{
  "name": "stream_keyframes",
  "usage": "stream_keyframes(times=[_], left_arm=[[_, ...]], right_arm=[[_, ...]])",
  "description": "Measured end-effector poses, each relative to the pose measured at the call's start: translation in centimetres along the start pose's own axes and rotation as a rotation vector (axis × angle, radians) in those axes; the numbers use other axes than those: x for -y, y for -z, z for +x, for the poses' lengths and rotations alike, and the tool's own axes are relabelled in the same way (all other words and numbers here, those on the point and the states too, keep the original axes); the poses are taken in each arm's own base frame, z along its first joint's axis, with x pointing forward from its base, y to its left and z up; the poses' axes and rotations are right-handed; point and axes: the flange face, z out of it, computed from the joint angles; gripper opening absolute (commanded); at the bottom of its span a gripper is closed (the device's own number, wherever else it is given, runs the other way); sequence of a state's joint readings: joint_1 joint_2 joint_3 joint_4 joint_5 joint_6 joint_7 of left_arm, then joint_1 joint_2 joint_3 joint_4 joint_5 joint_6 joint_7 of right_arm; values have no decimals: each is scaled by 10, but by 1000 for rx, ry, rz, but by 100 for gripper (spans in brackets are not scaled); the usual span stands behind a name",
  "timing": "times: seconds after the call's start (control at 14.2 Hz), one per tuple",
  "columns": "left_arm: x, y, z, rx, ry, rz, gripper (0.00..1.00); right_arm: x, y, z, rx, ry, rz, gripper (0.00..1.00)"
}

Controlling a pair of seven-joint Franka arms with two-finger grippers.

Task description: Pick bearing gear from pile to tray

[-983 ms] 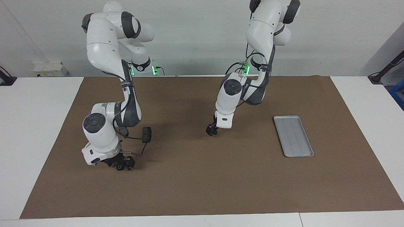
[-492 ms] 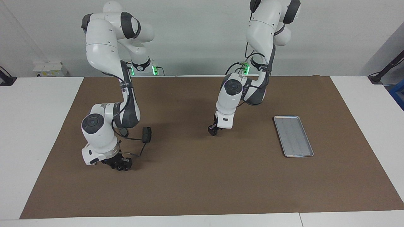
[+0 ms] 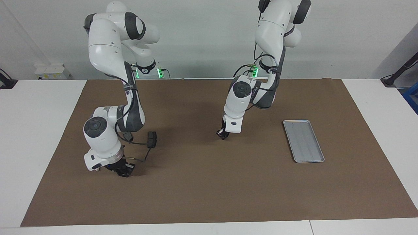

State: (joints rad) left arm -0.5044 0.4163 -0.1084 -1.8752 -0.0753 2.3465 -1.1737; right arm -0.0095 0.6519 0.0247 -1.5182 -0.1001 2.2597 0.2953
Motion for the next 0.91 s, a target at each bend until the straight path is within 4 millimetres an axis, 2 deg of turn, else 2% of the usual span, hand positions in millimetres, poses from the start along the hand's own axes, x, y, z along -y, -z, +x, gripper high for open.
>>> stream_keyframes(times=[0.14, 0.21, 0.35, 0.49, 0.56, 0.7, 0.77, 0.91], left_arm=[[3, 5, 7, 10, 5, 51, 0], [6, 12, 17, 9, 16, 65, 0], [18, 38, 47, 5, 22, 73, 0], [47, 73, 87, 13, -10, 91, 0], [67, 91, 109, 24, -43, 106, 0], [113, 117, 154, 55, -145, 127, 0], [136, 122, 176, 69, -212, 128, 0], [181, 118, 212, 101, -344, 126, 0]], right_arm=[[0, 0, 0, 1, 0, 0, 0], [0, 0, 0, 4, 0, -1, 0], [0, 1, -2, 44, 2, -15, 0], [1, 13, -3, 103, 7, -35, 0], [2, 27, -2, 121, 16, -41, 0], [8, 72, -4, 143, 45, -46, 0], [16, 99, -10, 156, 60, -45, 0], [47, 156, -33, 188, 92, -38, 0]])
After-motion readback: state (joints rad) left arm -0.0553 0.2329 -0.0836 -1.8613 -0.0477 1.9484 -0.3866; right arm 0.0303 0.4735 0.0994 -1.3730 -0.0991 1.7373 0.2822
